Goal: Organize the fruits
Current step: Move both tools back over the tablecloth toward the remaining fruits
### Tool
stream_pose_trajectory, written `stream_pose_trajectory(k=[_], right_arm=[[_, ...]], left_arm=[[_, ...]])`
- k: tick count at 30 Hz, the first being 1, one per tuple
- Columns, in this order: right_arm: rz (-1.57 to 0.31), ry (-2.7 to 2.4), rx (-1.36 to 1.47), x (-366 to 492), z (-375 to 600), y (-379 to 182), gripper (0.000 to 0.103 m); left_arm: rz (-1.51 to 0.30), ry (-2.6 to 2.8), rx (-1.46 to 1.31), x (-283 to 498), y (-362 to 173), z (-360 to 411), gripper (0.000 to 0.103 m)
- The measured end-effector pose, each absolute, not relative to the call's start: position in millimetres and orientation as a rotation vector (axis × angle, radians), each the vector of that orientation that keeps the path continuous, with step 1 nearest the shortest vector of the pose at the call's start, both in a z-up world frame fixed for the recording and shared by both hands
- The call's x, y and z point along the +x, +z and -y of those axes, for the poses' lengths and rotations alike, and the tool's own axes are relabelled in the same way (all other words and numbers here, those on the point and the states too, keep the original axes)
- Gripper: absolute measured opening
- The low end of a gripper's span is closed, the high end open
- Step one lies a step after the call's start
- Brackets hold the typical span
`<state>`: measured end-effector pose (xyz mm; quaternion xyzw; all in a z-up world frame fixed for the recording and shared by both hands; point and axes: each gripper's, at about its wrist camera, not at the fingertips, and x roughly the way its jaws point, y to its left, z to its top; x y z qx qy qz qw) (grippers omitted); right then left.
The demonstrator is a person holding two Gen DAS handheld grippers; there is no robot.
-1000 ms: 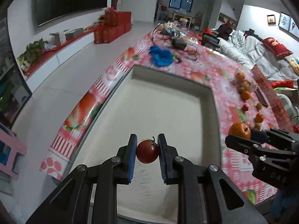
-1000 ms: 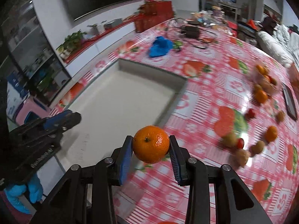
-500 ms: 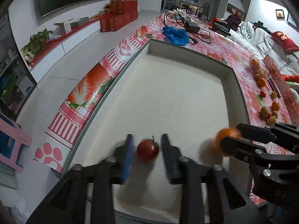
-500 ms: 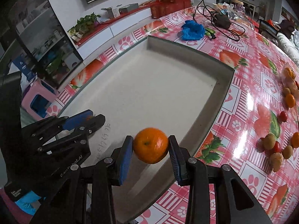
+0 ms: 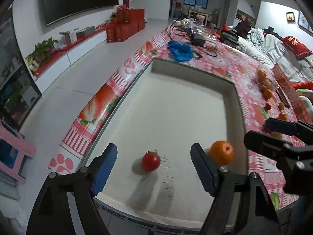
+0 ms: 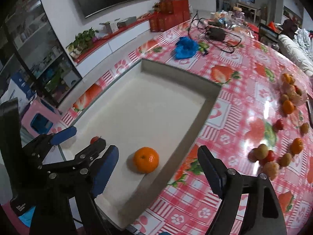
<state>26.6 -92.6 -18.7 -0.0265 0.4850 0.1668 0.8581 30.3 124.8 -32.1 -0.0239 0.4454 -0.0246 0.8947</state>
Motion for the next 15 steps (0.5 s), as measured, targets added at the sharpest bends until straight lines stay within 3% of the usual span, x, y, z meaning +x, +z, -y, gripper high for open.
stream_pose_trajectory(k=[4, 6, 15], right_arm=[[-0.998, 0.311, -0.03, 24, 114, -11, 0.086], [-0.988, 0.288, -0.011, 22, 128, -8, 0.103], [-0.935, 0.173, 0.101, 14, 211, 11, 0.103]], left_arm=[[-0.907, -0.079, -0.027, 28, -18, -108, 0.082], [-0.904, -0.096, -0.014, 28, -11, -98, 0.082], [-0.88, -0.231, 0.026, 24, 24, -36, 0.082]])
